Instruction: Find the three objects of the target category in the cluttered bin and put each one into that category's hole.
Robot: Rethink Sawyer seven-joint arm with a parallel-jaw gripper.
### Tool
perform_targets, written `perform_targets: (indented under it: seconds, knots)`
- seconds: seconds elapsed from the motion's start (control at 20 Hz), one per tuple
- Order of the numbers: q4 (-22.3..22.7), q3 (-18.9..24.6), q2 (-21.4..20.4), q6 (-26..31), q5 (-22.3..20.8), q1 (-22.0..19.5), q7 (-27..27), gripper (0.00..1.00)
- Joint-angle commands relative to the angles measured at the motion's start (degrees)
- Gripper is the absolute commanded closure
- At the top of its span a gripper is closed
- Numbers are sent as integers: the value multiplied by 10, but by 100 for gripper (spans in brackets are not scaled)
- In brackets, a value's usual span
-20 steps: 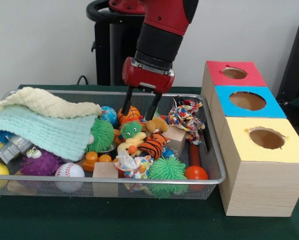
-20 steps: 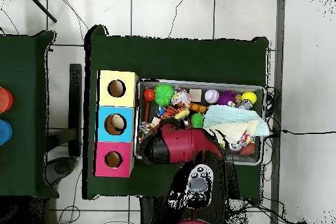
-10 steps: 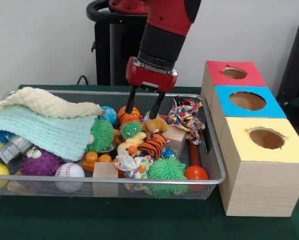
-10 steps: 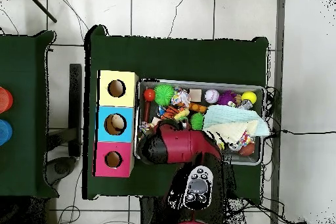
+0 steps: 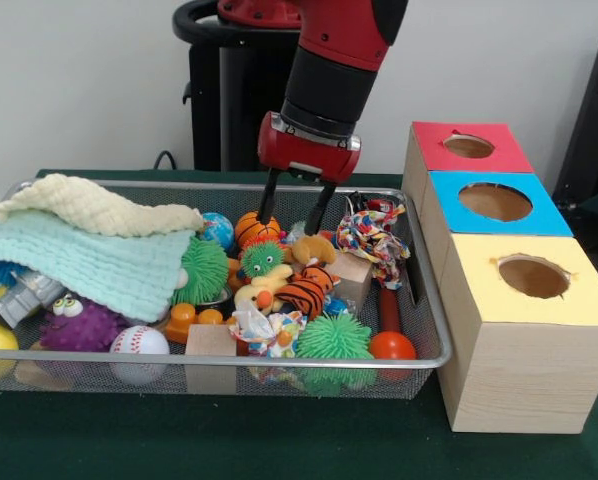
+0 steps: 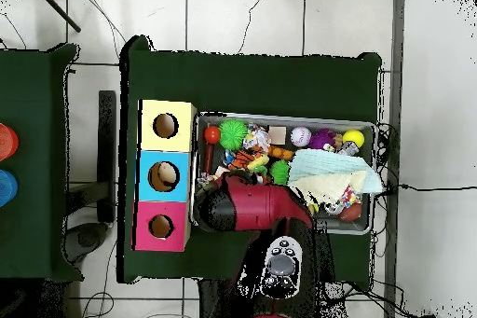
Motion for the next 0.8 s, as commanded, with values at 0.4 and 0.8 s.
perform_targets:
  seconds: [0.4, 0.8]
  knots:
    - [76, 80, 9, 96, 69, -29, 87, 0]
    - [89, 98, -4, 97, 84, -32, 82, 0]
